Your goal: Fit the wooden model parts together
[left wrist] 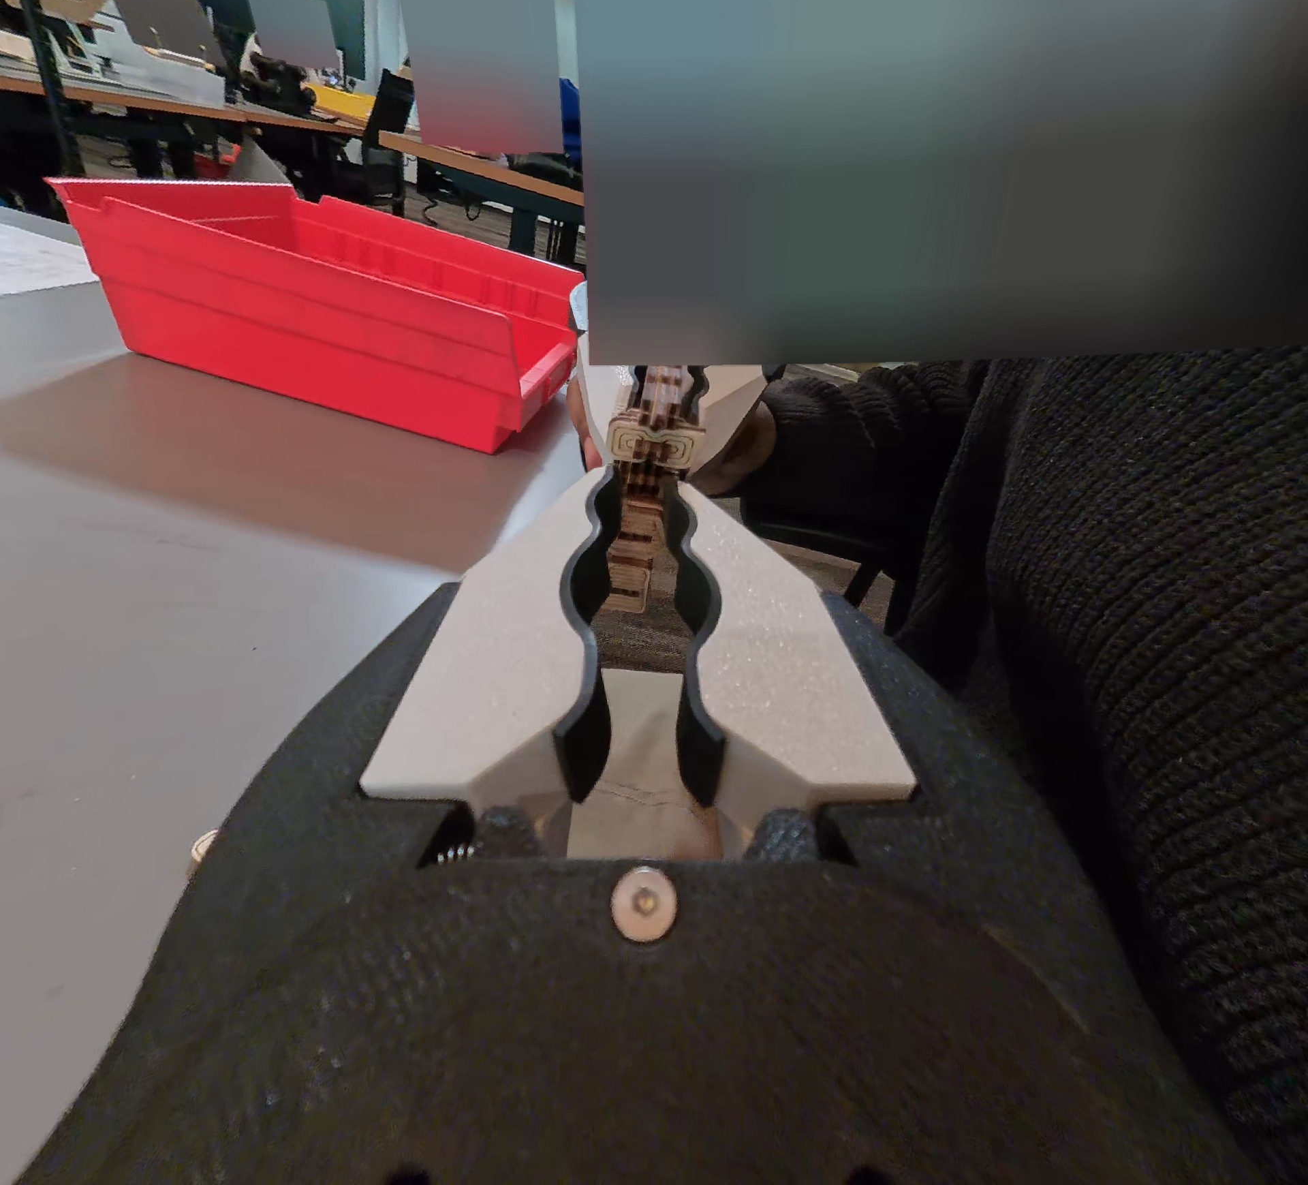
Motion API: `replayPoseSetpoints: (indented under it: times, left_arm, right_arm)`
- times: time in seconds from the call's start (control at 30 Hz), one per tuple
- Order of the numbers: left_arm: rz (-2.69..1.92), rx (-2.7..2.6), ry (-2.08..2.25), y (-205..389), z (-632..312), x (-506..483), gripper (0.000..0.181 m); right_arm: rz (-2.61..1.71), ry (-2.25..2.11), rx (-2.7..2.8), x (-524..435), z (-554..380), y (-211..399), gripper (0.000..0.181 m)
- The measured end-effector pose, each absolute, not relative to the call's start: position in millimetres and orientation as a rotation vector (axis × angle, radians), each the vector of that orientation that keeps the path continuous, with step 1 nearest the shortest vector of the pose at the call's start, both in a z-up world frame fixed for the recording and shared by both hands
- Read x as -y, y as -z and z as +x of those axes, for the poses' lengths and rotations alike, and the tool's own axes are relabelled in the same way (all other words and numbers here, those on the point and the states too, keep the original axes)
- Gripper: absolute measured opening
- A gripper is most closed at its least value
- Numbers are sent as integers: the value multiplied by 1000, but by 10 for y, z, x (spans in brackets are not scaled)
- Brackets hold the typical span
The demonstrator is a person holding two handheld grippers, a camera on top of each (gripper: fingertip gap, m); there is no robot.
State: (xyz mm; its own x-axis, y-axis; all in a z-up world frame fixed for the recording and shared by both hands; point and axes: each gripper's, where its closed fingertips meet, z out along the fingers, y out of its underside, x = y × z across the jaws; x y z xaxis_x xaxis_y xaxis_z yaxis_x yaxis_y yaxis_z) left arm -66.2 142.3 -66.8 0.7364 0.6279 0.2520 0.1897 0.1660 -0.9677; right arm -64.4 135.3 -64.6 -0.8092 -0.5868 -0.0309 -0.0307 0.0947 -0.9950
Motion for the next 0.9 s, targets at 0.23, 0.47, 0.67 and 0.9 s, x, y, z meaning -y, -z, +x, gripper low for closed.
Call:
replayPoseSetpoints:
  times: [0.23,0.47,0.67,0.9]
  left_arm:
    - [-1399,742,-370,684,-677,-1411,10]
    - [-1394,751,-342,697,-721,-1360,10]
    - [-1385,760,-328,688,-724,-1347,10]
    - [-1376,788,-351,684,-736,-1358,10]
  right_arm:
    - [-600,1751,-2005,-1350,-646,674,16]
    - [-600,1803,-2016,-1296,-693,675,17]
    - [-640,1819,-2039,-1299,-686,670,19]
    - [-657,1853,-2066,-1295,-705,664,18]
